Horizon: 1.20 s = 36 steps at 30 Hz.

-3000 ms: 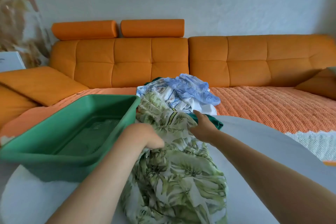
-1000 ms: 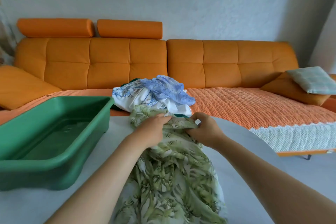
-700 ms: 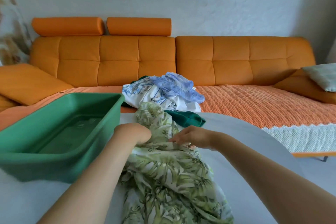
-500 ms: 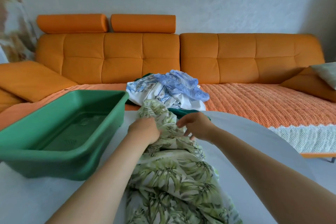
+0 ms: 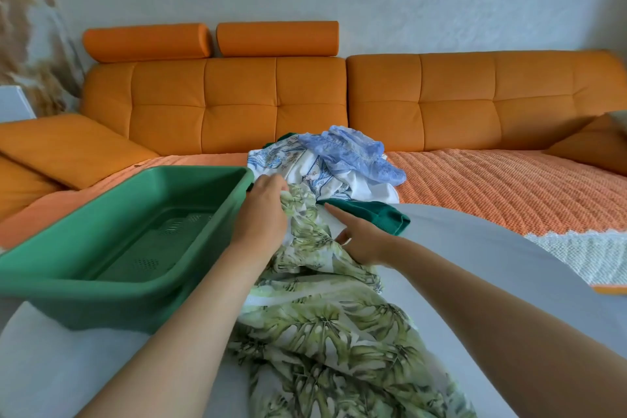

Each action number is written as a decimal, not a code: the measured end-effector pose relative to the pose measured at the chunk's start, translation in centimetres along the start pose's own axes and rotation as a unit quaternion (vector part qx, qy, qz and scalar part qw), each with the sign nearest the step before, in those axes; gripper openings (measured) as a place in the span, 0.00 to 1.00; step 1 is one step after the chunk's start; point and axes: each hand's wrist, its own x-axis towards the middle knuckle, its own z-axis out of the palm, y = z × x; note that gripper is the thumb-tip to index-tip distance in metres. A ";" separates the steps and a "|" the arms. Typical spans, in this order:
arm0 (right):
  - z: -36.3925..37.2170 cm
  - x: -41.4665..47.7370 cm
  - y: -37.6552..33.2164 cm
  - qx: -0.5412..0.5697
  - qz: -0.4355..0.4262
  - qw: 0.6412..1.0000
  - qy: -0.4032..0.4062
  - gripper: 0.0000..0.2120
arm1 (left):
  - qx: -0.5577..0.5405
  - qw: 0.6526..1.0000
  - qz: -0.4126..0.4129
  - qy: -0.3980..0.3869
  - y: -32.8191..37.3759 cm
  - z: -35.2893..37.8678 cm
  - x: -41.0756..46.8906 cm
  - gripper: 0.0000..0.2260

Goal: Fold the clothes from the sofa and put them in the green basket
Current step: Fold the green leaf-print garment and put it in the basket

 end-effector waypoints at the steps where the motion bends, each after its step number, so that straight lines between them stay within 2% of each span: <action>1: 0.3 0.1 -0.3 -0.004 -0.003 1.000 -0.010 0.43 | -0.019 1.000 0.003 0.018 -0.3 -0.5 -0.1 0.21; 3: 1.0 0.4 -1.0 -0.032 -0.005 0.999 -0.043 0.41 | -0.040 0.999 0.001 0.011 -0.8 -1.0 -0.3 0.21; 4: 1.4 0.4 -1.2 -0.062 -0.005 0.996 -0.057 0.39 | -0.028 0.999 -0.001 -0.018 -0.9 -1.2 -0.4 0.21; 6: 2.2 0.3 -1.4 -0.117 -0.005 0.990 -0.083 0.32 | 0.016 0.992 -0.011 -0.123 -1.0 -1.3 -0.7 0.18; 8: 2.6 -0.1 -1.2 -0.168 -0.005 0.981 -0.097 0.22 | 0.067 0.968 -0.021 -0.241 -1.1 -1.5 -1.1 0.08; 9: 2.5 -0.5 -1.1 -0.193 -0.012 0.976 -0.100 0.18 | 0.098 0.956 -0.016 -0.276 -1.1 -1.5 -1.3 0.08; 11: 2.0 -1.3 -0.9 -0.203 -0.026 0.974 -0.098 0.11 | 0.152 0.937 0.004 -0.314 -1.2 -1.2 -1.8 0.17; 14: 0.5 -2.6 -0.8 -0.205 -0.020 0.976 -0.067 0.12 | 0.133 0.944 0.013 -0.302 -0.6 -0.6 -2.0 0.30; 16: -0.8 -3.0 -0.2 -0.202 0.005 0.979 0.027 0.11 | 0.078 0.964 0.026 -0.253 0.4 -0.4 -2.1 0.37; 18: -2.5 -3.6 0.8 -0.084 0.066 0.974 0.201 0.09 | 0.038 0.980 0.050 -0.191 1.4 0.0 -1.8 0.39; 20: -4.7 -4.8 1.9 0.031 0.103 0.923 0.370 0.07 | 0.014 0.987 0.061 -0.147 2.1 0.6 -1.3 0.40; 21: -5.6 -5.4 2.6 0.066 0.100 0.896 0.428 0.07 | 0.010 0.990 0.056 -0.132 2.5 0.7 -1.1 0.40; 22: -6.4 -6.0 3.3 0.076 0.084 0.880 0.460 0.06 | 0.017 0.991 0.047 -0.124 2.8 0.8 -1.1 0.40; 23: -6.8 -6.6 3.7 0.060 0.063 0.881 0.464 0.06 | 0.038 0.990 0.041 -0.129 3.1 0.8 -1.2 0.40; 25: -7.2 -7.5 4.0 -0.012 0.028 0.926 0.376 0.07 | 0.092 0.977 0.030 -0.188 3.4 0.7 -1.5 0.38; 27: -6.6 -8.2 3.8 -0.081 0.008 0.974 0.212 0.11 | 0.142 0.944 0.006 -0.296 3.7 0.7 -1.9 0.30; 30: -5.2 -9.1 2.3 -0.152 0.011 0.988 0.014 0.16 | 0.212 0.883 -0.050 -0.416 3.7 0.4 -2.4 0.15; 32: -4.4 -9.2 1.0 -0.154 0.026 0.984 -0.080 0.10 | 0.264 0.849 -0.083 -0.450 3.5 -0.1 -2.5 0.12; 34: -4.2 -9.0 -0.4 -0.129 0.056 0.980 -0.140 0.10 | 0.305 0.831 -0.102 -0.454 3.2 -0.5 -2.3 0.19; 36: -4.2 -8.5 -1.4 -0.078 0.050 0.980 -0.177 0.14 | 0.294 0.862 -0.130 -0.393 2.7 -0.2 -2.1 0.20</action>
